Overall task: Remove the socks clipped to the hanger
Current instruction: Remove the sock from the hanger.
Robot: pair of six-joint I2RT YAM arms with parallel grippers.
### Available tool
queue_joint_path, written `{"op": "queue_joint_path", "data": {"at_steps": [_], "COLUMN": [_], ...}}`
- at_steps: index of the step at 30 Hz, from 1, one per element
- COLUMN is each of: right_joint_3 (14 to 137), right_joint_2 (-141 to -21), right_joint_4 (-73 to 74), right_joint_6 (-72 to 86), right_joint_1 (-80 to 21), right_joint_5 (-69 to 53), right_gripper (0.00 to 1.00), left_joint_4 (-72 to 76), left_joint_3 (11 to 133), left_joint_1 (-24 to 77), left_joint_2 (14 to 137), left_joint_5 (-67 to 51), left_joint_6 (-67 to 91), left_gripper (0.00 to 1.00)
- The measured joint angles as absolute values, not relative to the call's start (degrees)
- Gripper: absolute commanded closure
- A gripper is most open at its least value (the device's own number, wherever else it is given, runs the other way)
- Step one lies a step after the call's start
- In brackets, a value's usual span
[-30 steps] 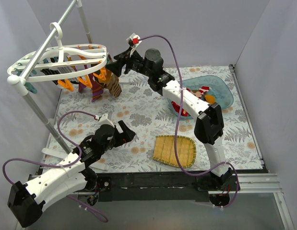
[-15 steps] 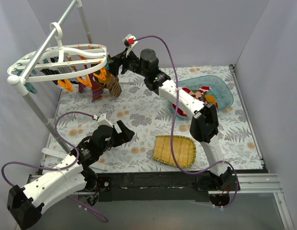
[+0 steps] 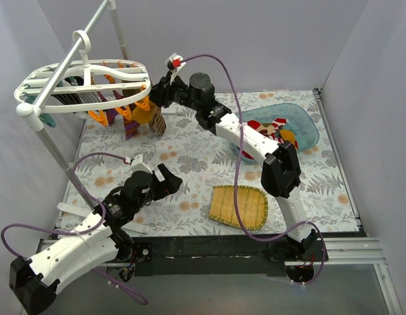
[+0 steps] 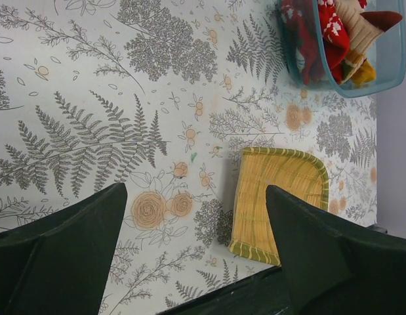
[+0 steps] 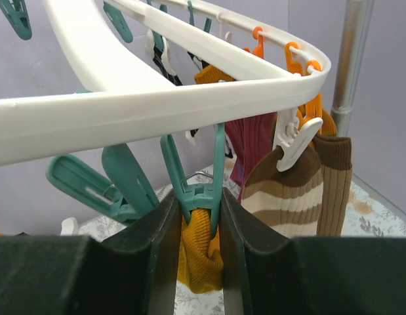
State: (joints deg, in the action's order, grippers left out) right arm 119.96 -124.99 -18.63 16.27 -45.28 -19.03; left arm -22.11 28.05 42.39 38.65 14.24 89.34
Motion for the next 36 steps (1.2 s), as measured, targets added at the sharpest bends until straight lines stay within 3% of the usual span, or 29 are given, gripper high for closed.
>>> {"op": "queue_joint_path", "data": {"at_steps": [14,36], "right_joint_3": [112.9,122.2], "right_joint_2": [-112.8,-110.8], "right_joint_4": [-16.0,4.6], "right_joint_6": [13.2,12.1], "right_joint_1": [-46.5,-49.9], "right_joint_5": [-19.0,-20.6], "right_gripper": [0.82,0.83], "left_joint_4": [-22.1,-17.5], "left_joint_3": [33.3,42.9], "left_joint_1": [42.5,42.5], "left_joint_2": [35.1,37.3], "left_joint_5": [16.5,31.9], "left_joint_6": [87.5,73.7], "left_gripper": [0.13,0.04]}}
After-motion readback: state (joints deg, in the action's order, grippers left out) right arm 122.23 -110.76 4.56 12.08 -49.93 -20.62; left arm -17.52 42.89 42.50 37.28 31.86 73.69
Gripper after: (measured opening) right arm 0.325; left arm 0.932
